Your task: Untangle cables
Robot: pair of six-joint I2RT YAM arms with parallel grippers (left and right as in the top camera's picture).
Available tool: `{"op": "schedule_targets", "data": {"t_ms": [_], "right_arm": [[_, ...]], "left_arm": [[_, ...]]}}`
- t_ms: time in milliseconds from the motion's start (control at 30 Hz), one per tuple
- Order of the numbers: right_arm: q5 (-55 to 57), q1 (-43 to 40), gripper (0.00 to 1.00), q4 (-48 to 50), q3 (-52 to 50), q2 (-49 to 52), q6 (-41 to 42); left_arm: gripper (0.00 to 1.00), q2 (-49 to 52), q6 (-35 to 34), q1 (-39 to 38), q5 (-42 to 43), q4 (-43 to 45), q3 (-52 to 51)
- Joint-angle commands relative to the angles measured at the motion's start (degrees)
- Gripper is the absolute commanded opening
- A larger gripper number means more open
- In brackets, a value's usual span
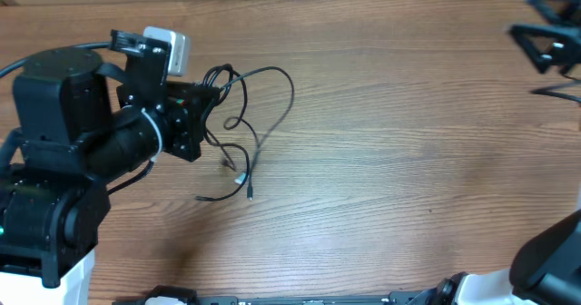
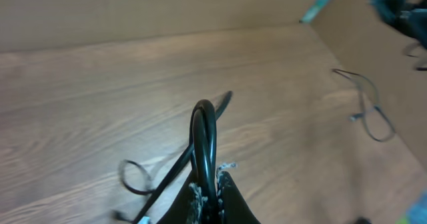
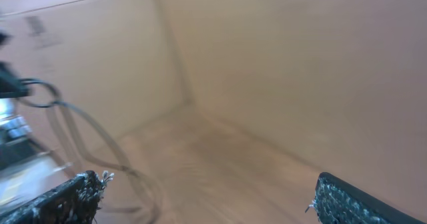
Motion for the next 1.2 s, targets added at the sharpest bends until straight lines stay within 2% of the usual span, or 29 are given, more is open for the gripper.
{"op": "schedule_targets", "data": {"t_ms": [0,267,333,367,400,433,500,600,800,1033,1133,1167], "right_arm": [[-2.10,6.58,1.00,0.39,0.35,-3.91,4.81],[-2.10,21.62,0.98,-2.47,0.35,-4.57,4.68],[-2.10,23.32,0.64,-2.45,0.35,-4.57,4.55],[-2.10,24.09,0.60,-2.49,0.35,-4.57,4.68],[-2.10,24.68,0.73,-2.82,0.35,-4.57,4.76],[-2.10,25.31,0.79,-3.32,0.35,-4.57,4.74],[-2.10,26.91,0.79,-4.42,0.33,-4.57,4.52],[-2.10,29.81,0.69,-5.95,0.33,-4.57,4.55],[-2.10,38.95,0.65,-6.93,0.33,-4.57,3.34],[-2.10,44.85,0.59,-6.60,0.33,-4.57,1.29],[-2.10,45.51,0.59,-7.58,0.33,-4.57,1.31],[-2.10,45.81,0.64,-8.35,0.33,-4.57,1.29]], "left_arm": [[0.04,-0.94,2.14,1.07,9.46,-0.98,0.90],[0.04,-1.42,2.12,1.05,20.85,-2.91,1.01],[0.04,-1.86,2.12,1.05,21.94,-3.17,1.01],[0.04,-2.19,2.12,1.05,22.40,-3.34,1.01],[0.04,-2.45,2.12,1.05,22.82,-3.52,1.01],[0.05,-2.73,2.05,1.05,23.10,-3.63,1.01],[0.05,-3.34,0.98,1.05,23.19,-3.61,1.01],[0.06,-3.96,-0.55,1.05,23.10,-3.45,1.01],[0.06,-3.87,-1.99,1.05,19.82,-3.45,1.01],[0.05,-3.85,-4.00,1.05,7.15,-2.75,1.01],[0.05,-3.50,-4.83,1.05,5.90,-0.61,0.98],[0.04,-3.23,-4.90,1.05,5.46,0.07,1.01]]}}
